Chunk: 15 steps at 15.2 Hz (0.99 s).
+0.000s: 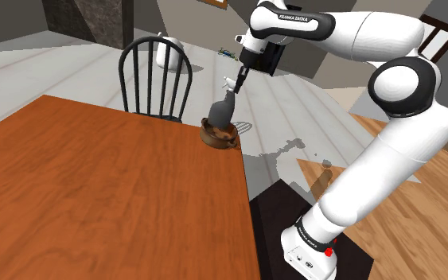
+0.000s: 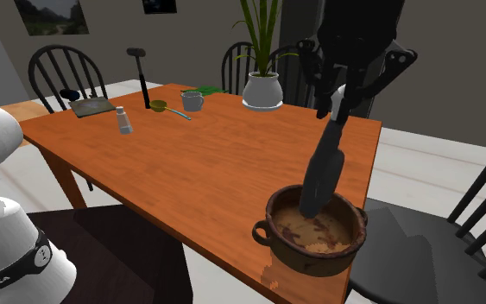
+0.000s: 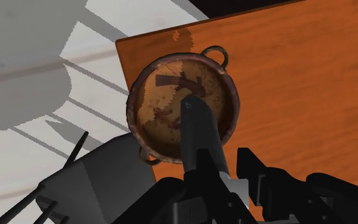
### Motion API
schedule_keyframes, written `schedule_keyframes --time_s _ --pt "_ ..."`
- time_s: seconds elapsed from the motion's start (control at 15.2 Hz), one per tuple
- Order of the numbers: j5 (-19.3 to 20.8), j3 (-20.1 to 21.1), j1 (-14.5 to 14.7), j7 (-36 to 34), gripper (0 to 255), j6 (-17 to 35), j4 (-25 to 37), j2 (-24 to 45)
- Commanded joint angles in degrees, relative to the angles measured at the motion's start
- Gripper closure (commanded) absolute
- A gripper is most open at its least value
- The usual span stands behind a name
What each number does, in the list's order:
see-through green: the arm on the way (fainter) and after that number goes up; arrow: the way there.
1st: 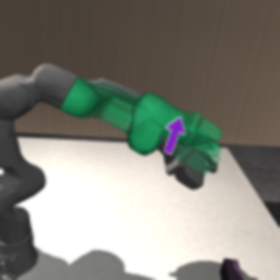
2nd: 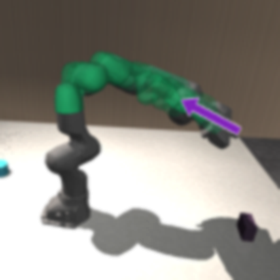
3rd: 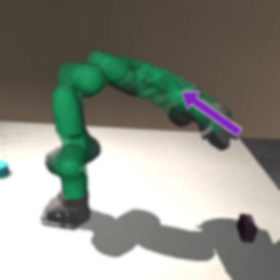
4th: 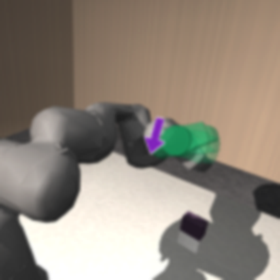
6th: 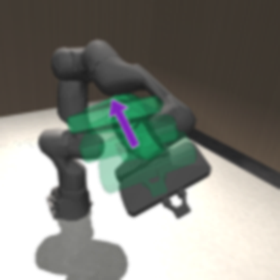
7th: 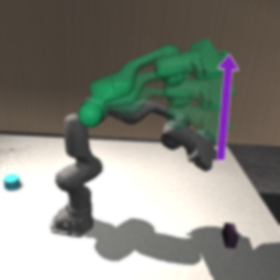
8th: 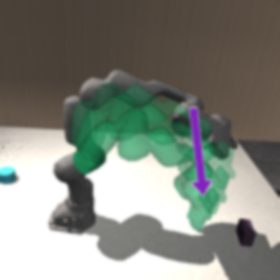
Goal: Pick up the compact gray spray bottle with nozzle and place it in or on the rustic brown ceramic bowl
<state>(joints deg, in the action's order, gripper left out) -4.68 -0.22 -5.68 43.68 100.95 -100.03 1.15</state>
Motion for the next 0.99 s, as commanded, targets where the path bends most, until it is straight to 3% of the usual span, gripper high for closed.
schedule_keyframes --time_s 0.0,0.07,0.4,0.66,0.92 --pt "0.0 0.0 0.0 0.0 255 0.0 0.0 0.0" --pt "0.0 0.0 0.0 0.0 0 0.0 0.0 0.0" --pt "0.0 0.0 0.0 0.0 0 0.0 0.0 0.0" --pt "0.1 -0.2 -0.3 -0.1 0 -7.5 8.3 0.8" --pt "0.1 -0.2 -0.3 -0.1 0 -7.5 8.3 0.8"
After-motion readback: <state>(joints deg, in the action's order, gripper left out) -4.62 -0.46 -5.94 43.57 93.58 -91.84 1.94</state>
